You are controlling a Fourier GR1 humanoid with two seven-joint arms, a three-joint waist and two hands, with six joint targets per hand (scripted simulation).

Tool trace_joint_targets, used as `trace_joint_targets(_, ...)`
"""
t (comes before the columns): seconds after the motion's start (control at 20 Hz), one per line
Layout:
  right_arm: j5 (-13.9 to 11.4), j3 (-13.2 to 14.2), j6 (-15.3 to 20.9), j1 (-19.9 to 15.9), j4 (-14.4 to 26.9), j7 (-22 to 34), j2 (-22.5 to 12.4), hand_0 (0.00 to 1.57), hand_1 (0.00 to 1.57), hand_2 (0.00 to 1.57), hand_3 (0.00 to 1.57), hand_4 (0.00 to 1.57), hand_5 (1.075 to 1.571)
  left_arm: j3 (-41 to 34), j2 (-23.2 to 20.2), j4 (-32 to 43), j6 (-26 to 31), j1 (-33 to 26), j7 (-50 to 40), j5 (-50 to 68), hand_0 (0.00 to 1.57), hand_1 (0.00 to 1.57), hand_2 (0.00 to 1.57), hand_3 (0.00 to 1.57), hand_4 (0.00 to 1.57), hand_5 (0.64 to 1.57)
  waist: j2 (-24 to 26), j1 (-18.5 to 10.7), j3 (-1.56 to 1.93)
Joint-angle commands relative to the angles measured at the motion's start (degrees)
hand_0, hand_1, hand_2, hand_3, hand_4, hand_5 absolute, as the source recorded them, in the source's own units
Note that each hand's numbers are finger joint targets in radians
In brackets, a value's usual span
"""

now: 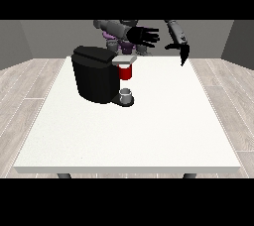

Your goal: Insert the coffee pod into the coffee machine and close the lid

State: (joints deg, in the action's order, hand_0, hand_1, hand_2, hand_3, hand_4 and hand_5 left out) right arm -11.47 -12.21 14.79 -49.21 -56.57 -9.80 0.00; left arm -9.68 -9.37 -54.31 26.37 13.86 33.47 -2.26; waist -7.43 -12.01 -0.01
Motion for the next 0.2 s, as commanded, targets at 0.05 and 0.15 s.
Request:
trace_joint_targets(0.05, 3.7, -6.5, -6.4, 5.9, -3.0, -6.6, 0.0, 0.0, 0.0, 0.0, 0.0, 0.49, 1.571, 0.5, 0.8, 0.8, -1.2, -1.5, 1.0, -0.8, 0.0, 0.0, 0.0, 0.0, 0.17, 1.571, 1.7, 1.3, 0.02)
trace_joint_targets(0.15, 9.0, -15.8, -3.6, 16.8, -6.9, -7.9, 0.0, 0.0, 0.0, 0.0, 0.0, 0.46, 1.571, 1.6, 1.2, 2.1, -0.2, -2.2, -0.5, -1.2, 0.0, 0.0, 0.0, 0.0, 0.17, 1.571, 4.7, 0.5, 0.04)
